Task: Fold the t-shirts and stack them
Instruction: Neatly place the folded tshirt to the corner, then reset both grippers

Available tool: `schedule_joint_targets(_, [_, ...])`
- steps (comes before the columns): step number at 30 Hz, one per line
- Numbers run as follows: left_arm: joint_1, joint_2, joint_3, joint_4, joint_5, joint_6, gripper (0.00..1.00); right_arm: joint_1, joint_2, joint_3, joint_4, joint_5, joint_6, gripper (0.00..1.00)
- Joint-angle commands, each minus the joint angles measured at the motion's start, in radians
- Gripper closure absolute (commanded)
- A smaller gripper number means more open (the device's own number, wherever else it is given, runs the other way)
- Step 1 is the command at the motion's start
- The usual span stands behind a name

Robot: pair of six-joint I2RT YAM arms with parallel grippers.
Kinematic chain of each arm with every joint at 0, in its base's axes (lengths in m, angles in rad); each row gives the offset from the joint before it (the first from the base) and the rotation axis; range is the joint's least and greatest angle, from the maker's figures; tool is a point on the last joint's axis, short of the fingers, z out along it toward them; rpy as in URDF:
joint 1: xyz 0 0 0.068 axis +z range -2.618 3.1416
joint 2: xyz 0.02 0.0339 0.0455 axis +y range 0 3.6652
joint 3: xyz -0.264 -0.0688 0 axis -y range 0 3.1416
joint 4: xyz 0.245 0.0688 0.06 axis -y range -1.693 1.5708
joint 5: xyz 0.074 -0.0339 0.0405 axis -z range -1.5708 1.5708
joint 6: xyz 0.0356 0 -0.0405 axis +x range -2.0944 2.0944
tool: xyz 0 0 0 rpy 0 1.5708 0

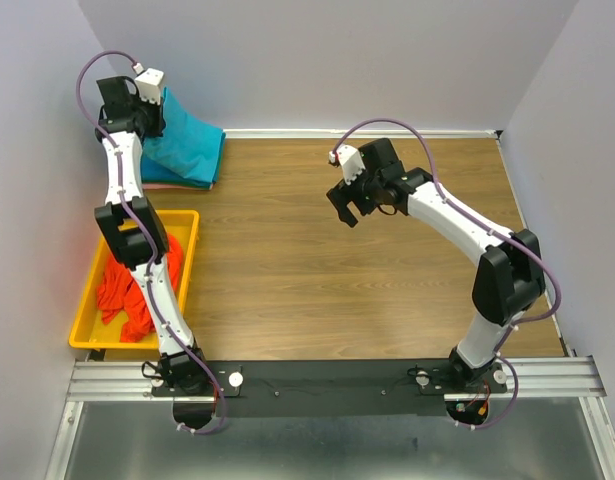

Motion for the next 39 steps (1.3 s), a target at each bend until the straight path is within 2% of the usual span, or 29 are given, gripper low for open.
schedule_joint_targets(1, [0.006, 0.044, 0.037, 0.044, -0.044, 0.042, 1.0, -0.004, 0.021, 0.019, -0.03, 0.009, 0.001, 0.0])
schedule_joint_targets(6, [0.009, 0.069, 0.031, 0.058, -0.09, 0.045, 1.0, -0.004, 0.024, 0.022, -0.033, 0.01, -0.001, 0.0])
schedule_joint_targets(8, [0.013, 0.076, 0.036, 0.07, -0.135, 0.036, 0.86, -0.004, 0.024, 0.022, -0.036, 0.012, -0.002, 0.0])
schedule_joint_targets(9, [0.013, 0.079, 0.04, 0.073, -0.15, 0.031, 0.65, -0.004, 0.024, 0.022, -0.036, 0.013, -0.004, 0.0])
schedule_joint_targets(11, [0.02, 0.076, 0.054, 0.08, -0.182, 0.025, 0.53, -0.004, 0.021, 0.021, -0.04, 0.016, -0.005, 0.0])
schedule_joint_targets(13, [0.023, 0.055, 0.057, 0.086, -0.198, 0.033, 0.36, -0.004, 0.016, 0.019, -0.04, 0.018, -0.007, 0.0])
schedule_joint_targets(14, [0.022, 0.046, 0.057, 0.086, -0.204, 0.04, 0.35, -0.004, 0.013, 0.018, -0.04, 0.019, -0.01, 0.0])
schedule_joint_targets(15, [0.025, 0.024, 0.057, 0.087, -0.208, 0.056, 0.26, -0.002, 0.011, 0.015, -0.04, 0.021, -0.01, 0.0])
schedule_joint_targets(20, [0.023, -0.049, 0.054, 0.083, -0.238, 0.085, 0.24, -0.007, -0.01, -0.015, -0.043, 0.026, -0.005, 0.0])
schedule_joint_targets(21, [0.023, -0.078, 0.054, 0.072, -0.233, 0.091, 0.03, -0.013, -0.019, -0.019, -0.044, 0.02, -0.005, 0.0])
schedule_joint_targets(27, [0.023, -0.204, -0.029, 0.025, -0.19, 0.088, 0.02, -0.063, -0.041, -0.041, -0.046, -0.013, 0.025, 0.0])
schedule_joint_targets(29, [0.02, -0.234, -0.07, -0.011, -0.12, 0.09, 0.02, -0.091, -0.053, -0.047, -0.046, -0.028, 0.047, 0.0])
schedule_joint_targets(33, [-0.029, -0.332, -0.179, -0.048, -0.073, 0.091, 0.02, -0.145, -0.087, -0.067, -0.046, -0.066, 0.071, 0.0])
schedule_joint_targets(38, [-0.168, -0.486, -0.376, -0.054, -0.129, 0.093, 0.02, -0.264, -0.134, -0.117, -0.047, -0.126, 0.101, 0.0])
schedule_joint_targets(39, [-0.234, -0.534, -0.413, -0.048, -0.138, 0.088, 0.02, -0.287, -0.15, -0.125, -0.047, -0.138, 0.111, 0.0])
